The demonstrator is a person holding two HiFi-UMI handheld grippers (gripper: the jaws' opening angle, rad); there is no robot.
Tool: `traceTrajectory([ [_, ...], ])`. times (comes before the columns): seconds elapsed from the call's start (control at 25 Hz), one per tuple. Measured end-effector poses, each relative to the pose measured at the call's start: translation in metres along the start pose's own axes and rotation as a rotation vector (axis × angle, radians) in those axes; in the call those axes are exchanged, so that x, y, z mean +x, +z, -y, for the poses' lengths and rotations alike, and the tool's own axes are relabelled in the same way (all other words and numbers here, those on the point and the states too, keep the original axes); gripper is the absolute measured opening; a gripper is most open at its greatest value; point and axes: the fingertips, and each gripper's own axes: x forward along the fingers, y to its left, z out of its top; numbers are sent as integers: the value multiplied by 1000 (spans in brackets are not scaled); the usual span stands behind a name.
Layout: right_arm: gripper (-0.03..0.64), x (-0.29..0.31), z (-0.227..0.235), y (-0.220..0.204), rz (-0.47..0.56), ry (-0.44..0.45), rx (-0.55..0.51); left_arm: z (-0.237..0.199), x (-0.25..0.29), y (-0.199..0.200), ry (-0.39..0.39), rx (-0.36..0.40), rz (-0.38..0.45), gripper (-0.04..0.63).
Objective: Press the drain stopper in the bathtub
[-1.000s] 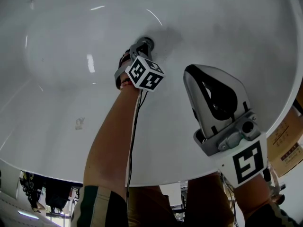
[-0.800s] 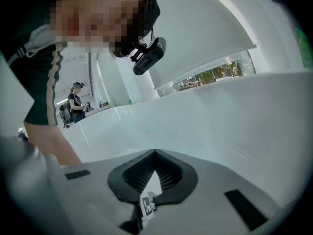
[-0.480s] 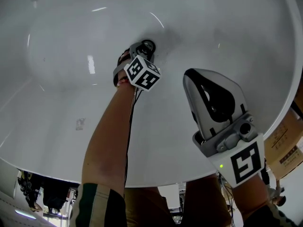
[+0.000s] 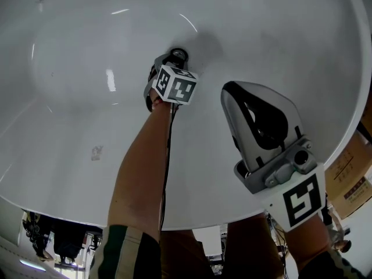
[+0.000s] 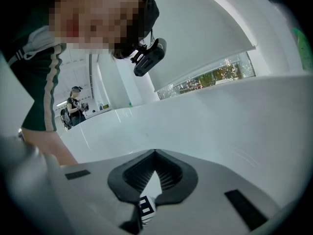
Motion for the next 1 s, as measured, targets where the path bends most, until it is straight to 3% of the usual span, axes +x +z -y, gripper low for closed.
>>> traceTrajectory([
  [0.08,14,0,0,0,2,2,-2,0,0,-1,-3,3,3,179],
  [0.28,14,-1,0,0,7,-2,-2,2,-1,1,0,103,13,188],
  [0.48,14,0,0,1,10,-2,-2,9,-5,3,20,131,28,224],
  [1.0,14,-2,-2,-6,-27,9,-36,4,-36,17,9,104,70,222],
])
